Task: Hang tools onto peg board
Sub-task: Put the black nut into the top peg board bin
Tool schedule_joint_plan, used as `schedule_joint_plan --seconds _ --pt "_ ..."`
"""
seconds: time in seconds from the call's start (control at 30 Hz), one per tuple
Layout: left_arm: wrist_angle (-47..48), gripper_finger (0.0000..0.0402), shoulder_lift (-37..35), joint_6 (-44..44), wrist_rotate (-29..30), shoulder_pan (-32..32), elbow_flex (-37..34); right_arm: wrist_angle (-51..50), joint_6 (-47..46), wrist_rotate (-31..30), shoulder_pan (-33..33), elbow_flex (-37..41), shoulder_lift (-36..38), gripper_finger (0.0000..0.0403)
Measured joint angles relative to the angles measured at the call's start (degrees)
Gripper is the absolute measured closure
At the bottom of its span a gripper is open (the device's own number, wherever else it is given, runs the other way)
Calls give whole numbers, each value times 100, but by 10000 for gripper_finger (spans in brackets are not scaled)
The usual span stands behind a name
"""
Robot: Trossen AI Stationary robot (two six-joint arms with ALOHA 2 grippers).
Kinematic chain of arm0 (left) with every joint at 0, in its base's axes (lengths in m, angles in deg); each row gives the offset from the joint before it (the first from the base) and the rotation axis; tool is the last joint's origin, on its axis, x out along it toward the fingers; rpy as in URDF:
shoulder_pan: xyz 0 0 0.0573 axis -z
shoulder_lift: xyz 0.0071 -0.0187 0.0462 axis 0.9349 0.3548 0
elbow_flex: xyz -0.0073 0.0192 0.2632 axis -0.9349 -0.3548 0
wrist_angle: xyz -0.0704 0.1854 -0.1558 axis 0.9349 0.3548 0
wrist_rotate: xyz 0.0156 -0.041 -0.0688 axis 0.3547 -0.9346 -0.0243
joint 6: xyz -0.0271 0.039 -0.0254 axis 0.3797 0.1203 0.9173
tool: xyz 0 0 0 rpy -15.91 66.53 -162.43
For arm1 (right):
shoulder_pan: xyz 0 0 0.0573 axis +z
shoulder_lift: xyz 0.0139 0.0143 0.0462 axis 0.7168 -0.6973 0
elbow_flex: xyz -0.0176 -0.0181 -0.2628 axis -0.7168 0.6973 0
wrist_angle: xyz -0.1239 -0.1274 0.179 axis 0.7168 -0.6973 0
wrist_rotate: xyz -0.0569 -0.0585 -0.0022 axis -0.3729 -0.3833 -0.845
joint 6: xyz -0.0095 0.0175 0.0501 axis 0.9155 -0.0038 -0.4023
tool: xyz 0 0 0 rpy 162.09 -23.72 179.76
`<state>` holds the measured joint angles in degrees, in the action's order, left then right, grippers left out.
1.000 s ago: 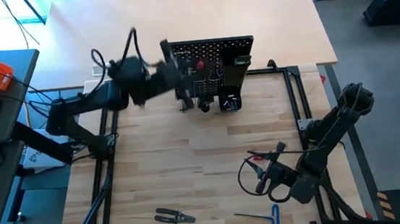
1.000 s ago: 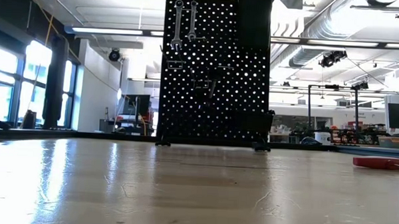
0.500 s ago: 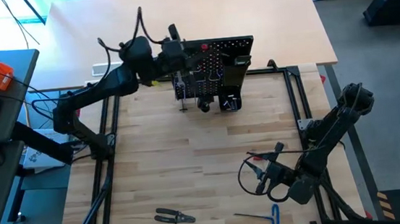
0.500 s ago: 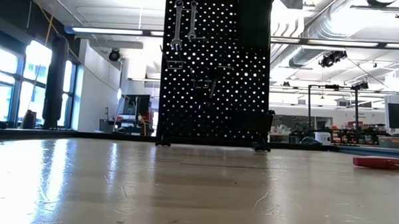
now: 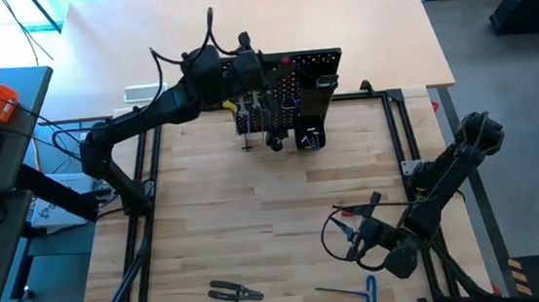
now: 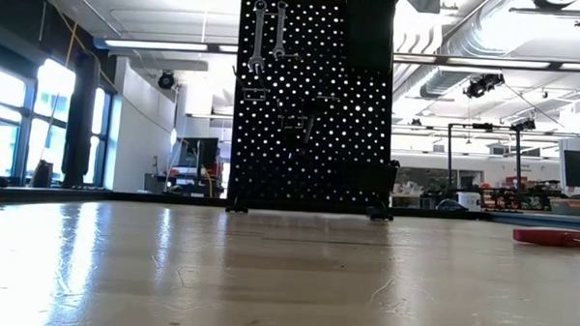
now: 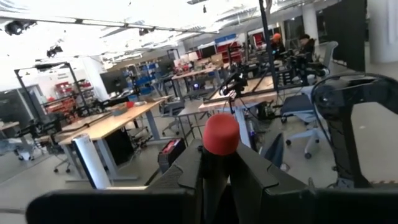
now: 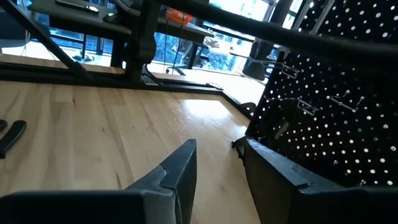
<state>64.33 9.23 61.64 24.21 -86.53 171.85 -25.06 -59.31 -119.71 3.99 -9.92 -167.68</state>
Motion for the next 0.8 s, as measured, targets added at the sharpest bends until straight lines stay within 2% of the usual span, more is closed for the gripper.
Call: schedule_joint_plan --seconds 0.47,0.8 --pt "93 356 308 29 -15 -53 -2 -125 -90 72 -28 0 0 276" --pt "81 336 348 -11 -16 -73 -2 -197 -181 74 -28 0 -2 276"
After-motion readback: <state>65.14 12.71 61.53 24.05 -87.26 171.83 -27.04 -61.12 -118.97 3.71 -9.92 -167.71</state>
